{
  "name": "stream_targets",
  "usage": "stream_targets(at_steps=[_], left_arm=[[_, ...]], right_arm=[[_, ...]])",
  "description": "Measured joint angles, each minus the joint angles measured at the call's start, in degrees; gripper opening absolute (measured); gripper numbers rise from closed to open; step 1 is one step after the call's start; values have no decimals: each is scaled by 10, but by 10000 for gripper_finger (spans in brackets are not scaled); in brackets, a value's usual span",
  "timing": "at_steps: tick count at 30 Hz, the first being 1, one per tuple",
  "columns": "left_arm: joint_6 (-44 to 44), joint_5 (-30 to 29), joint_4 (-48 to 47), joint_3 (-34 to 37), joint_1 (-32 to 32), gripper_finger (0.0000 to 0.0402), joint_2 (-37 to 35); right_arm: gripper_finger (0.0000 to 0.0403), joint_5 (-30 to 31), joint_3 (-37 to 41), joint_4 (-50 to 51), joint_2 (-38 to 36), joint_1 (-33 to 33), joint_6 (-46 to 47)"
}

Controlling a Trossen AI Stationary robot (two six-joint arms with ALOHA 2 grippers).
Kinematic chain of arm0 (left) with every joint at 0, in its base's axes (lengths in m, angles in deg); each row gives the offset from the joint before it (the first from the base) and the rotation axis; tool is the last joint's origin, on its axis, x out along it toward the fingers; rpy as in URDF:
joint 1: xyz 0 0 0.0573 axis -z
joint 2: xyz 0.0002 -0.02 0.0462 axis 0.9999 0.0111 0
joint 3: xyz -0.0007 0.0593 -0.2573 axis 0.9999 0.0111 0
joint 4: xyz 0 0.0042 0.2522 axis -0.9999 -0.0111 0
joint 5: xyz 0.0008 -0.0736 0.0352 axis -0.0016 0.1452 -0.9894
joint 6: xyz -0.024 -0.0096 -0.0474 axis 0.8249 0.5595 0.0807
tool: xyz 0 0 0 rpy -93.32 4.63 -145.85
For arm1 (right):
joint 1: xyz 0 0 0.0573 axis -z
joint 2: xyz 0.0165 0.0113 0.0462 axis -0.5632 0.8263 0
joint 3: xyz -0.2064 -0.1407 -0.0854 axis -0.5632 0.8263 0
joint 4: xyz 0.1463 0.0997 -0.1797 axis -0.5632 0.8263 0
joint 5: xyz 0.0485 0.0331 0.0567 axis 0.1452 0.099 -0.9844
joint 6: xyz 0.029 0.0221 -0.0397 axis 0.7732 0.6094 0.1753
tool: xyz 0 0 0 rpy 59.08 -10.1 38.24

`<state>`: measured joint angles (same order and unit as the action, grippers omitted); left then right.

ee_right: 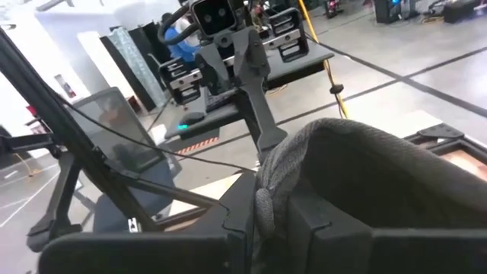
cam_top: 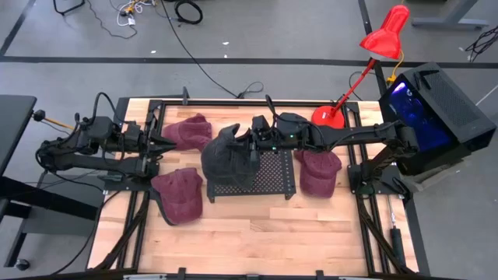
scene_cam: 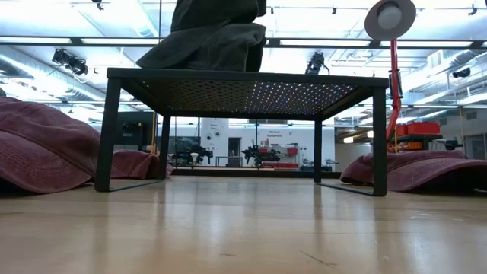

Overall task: Pick & Place hat
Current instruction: Stack the right black cap on top of the black cap on the shelf

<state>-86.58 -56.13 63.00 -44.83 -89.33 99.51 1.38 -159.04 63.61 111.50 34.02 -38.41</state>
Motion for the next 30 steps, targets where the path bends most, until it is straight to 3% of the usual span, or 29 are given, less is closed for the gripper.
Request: stream_targets(at_steps=[16,25,30], left_arm=[[0,0,0,0,0,48,0],[0,0,0,0,0,48,0],[0,0,0,0,0,48,0]], right_arm=[[50,-24,0,18,1,-2,22],[132,-21,0,53,1,-1,15],[184,21,0,106,-4,3,-48]])
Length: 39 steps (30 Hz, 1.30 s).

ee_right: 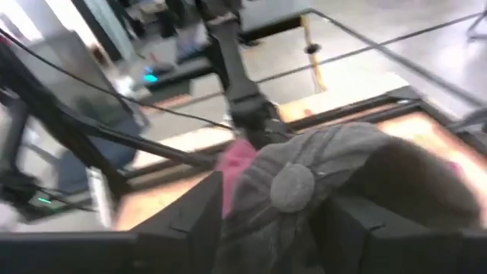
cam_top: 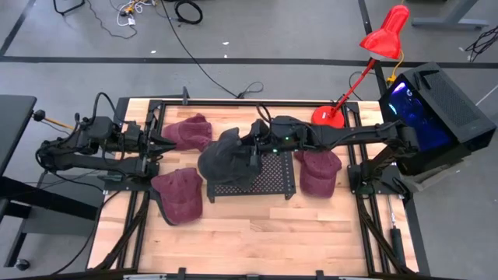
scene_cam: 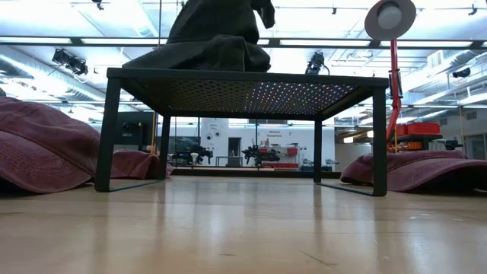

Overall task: Pick & Place hat
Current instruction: Stack the right black cap on top of the black cap on the shelf

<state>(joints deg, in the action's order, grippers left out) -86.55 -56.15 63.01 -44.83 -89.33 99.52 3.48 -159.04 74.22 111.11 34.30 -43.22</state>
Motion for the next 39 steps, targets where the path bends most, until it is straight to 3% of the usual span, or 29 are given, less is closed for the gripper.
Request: stream_targets(at_steps=[9,16,24,39], left_arm=[[0,0,0,0,0,48,0],[0,0,0,0,0,48,0],[0,0,0,0,0,48,0],[0,0,0,0,0,48,0]], right_arm=[[228,-10,0,81,-11,21,-25],[223,-91,0,110,-21,32,-16],[215,-140,0,132,-26,37,-23],[214,-120,0,255,-85,78,-313]])
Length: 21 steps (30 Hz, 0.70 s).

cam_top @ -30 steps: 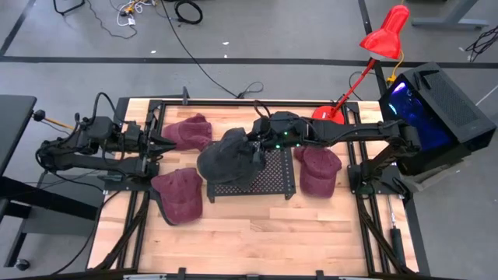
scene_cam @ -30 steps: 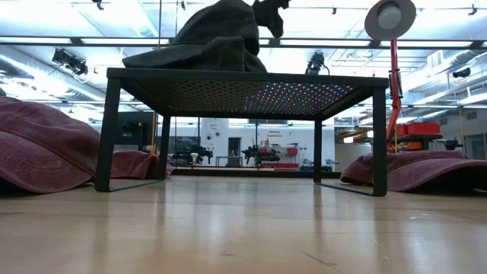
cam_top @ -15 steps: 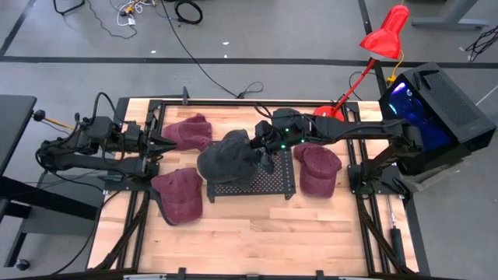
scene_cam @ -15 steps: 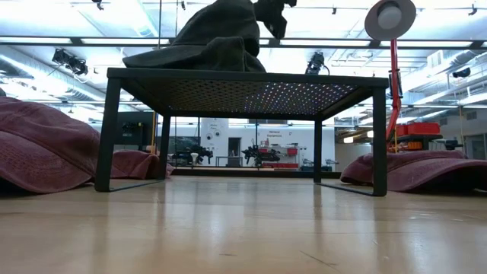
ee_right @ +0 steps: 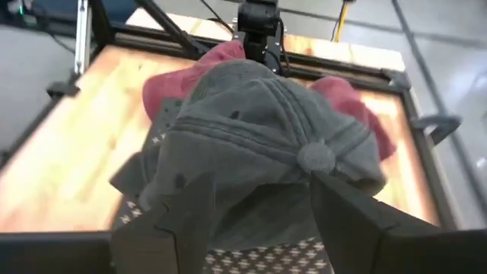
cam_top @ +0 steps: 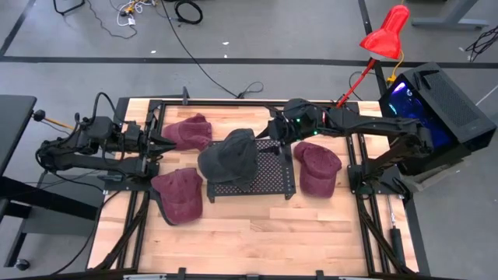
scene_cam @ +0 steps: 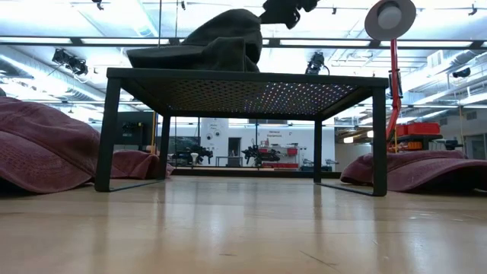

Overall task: Pick & Place hat
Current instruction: Stack the right black cap on top of the black cap on the shelf

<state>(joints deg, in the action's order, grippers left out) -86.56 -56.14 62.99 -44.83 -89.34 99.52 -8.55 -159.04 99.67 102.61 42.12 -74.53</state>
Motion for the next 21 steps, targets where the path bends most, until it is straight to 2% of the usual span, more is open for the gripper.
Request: stream_targets(at_steps=[9,14,18,21], left_arm=[[0,0,0,0,0,48,0],[0,0,0,0,0,48,0],[0,0,0,0,0,48,0],[0,0,0,0,0,48,0]], right_arm=[[214,1,0,9,-8,1,-239],[214,48,0,38,-8,-2,-404],[214,95,0,32,-8,-2,-464],[214,105,0,28,-8,-2,-500]])
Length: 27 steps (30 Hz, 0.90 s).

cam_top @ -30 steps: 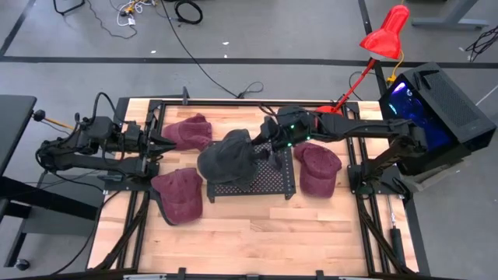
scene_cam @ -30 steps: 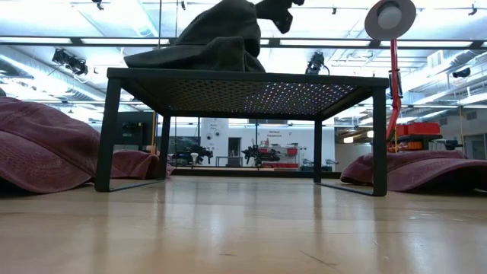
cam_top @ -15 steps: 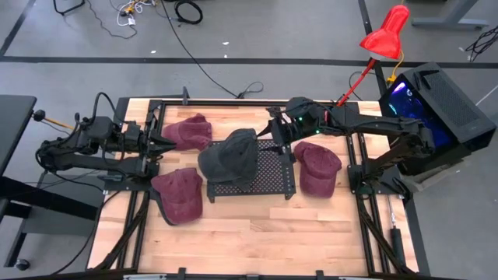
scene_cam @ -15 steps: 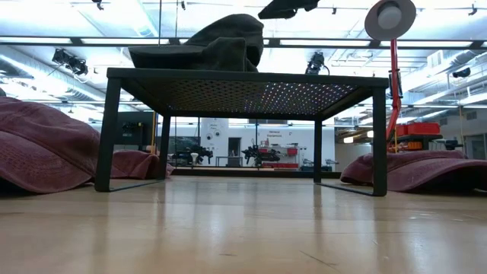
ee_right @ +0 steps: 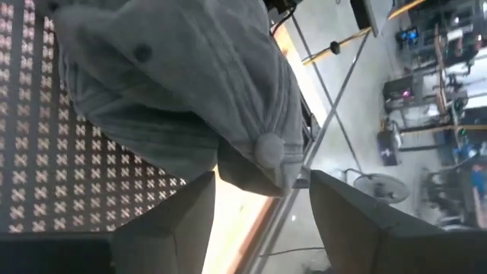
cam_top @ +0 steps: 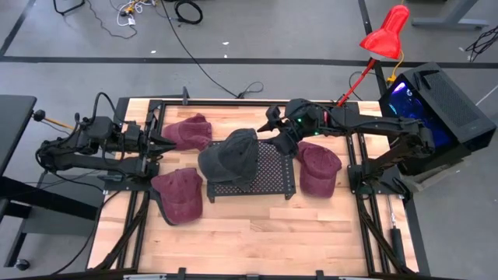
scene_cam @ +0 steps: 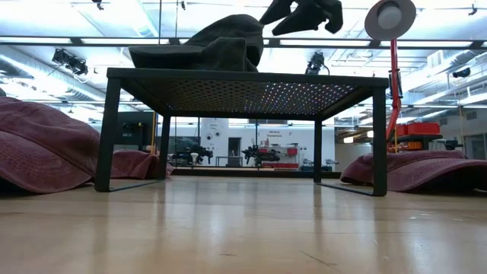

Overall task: Pick & Place hat
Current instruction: Stack the right black cap on top of the black cap on the shelf

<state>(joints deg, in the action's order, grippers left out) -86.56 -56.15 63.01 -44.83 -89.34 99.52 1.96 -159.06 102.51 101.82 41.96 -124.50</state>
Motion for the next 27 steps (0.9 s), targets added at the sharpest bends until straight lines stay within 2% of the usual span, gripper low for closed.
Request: stream_targets(at_steps=[6,17,27], left_arm=[[0,0,0,0,0,48,0],[0,0,0,0,0,48,0],[0,0,0,0,0,48,0]], right_arm=[[214,-6,5,-17,-2,0,-38],[214,0,113,-168,-33,-3,-88],[214,0,175,-280,-40,-4,-153]])
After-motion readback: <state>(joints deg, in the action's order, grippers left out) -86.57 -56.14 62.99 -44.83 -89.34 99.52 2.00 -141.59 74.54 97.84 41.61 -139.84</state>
